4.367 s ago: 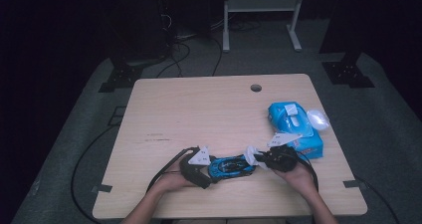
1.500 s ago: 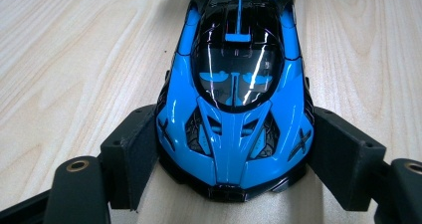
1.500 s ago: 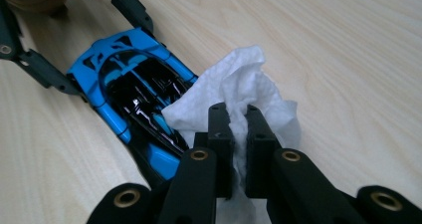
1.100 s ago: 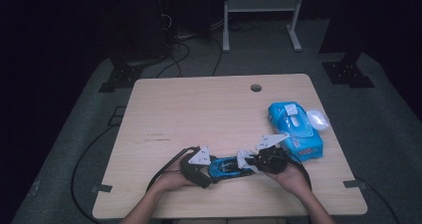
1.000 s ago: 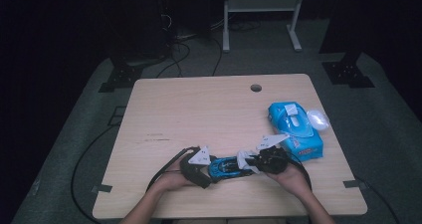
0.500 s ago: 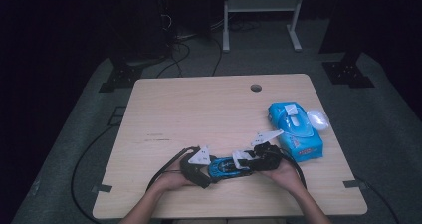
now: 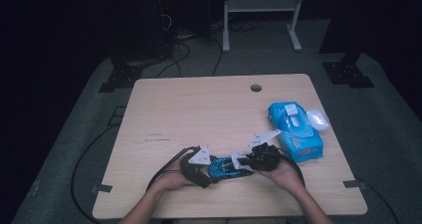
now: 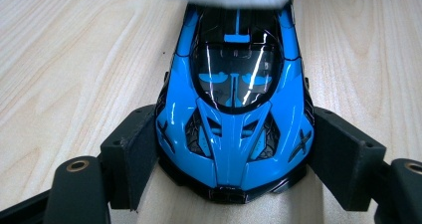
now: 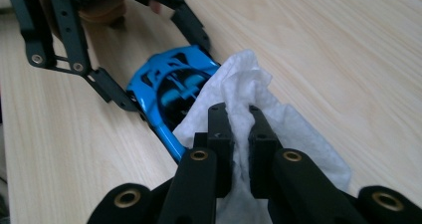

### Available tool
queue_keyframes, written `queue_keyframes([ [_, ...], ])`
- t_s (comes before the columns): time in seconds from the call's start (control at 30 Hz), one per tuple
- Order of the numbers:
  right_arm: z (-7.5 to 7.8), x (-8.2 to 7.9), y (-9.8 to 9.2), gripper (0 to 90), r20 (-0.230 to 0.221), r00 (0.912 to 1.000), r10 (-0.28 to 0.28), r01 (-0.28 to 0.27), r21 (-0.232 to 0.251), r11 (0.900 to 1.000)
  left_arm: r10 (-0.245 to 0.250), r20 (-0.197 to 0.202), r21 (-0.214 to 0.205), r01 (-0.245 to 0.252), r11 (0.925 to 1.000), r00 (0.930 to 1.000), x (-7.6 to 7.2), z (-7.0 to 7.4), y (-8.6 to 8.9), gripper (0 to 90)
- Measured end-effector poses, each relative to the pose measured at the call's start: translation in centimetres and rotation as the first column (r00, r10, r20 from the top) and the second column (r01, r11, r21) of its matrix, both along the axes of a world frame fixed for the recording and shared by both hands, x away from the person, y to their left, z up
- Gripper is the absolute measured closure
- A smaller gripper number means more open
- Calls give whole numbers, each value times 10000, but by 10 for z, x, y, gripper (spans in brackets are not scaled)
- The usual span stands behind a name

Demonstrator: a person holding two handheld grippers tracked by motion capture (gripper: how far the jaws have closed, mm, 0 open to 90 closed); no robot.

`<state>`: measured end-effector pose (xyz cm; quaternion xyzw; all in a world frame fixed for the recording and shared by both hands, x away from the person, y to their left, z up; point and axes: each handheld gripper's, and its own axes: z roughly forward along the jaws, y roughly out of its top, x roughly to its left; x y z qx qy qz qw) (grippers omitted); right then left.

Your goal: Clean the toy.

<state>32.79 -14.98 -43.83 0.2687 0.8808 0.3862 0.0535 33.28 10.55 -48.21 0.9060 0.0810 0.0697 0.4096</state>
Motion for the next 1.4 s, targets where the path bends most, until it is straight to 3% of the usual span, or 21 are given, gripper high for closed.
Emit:
queue_keyframes([
  [0.2,2,-2,36,841,322,9980,538,-520,-535,9972,42,-63,-16,-42,10000,10000,-1,0,0,248],
  [0.37,-1,-1,63,842,166,9950,988,-965,-1068,9896,36,-70,-19,-36,10000,10000,0,0,0,248],
  [0.47,-5,-1,79,842,14,9885,1512,-1501,-1153,9819,69,-115,-83,-70,9999,9999,-1,-1,-1,249],
  [0.57,-6,-5,86,843,24,9856,1691,-1674,-1306,9772,60,-94,-73,-61,10000,9999,-1,0,-1,248],
  [0.63,-5,-2,79,843,26,9866,1632,-1617,-1192,9796,38,-62,-31,-39,10000,10000,-1,0,0,249],
  [0.73,-1,4,62,843,172,9958,895,-873,-992,9912,51,-54,-30,-51,10000,10000,-1,0,-1,248],
  [0.8,-1,10,52,844,-57,9985,546,-548,-682,9962,68,-70,-46,-68,10000,10000,-1,0,-1,249],
  [1.03,-3,7,65,844,82,9966,825,-815,-852,9930,80,-155,-35,-81,10000,9998,0,0,-1,247],
  [1.13,0,12,45,844,16,9989,468,-467,-548,9974,111,-188,-76,-112,9999,9998,0,-1,-1,246],
  [1.23,3,13,21,844,-56,10000,-54,51,-612,9981,50,-165,3,-50,10000,9999,1,0,0,245],
  [1.33,4,10,1,844,-203,9997,-137,130,-359,9993,22,-157,51,-21,10000,9999,1,0,0,245],
  [1.4,2,5,-10,844,-262,9994,-212,199,-467,9987,33,-217,2,-33,10000,9998,1,0,-1,245],
])
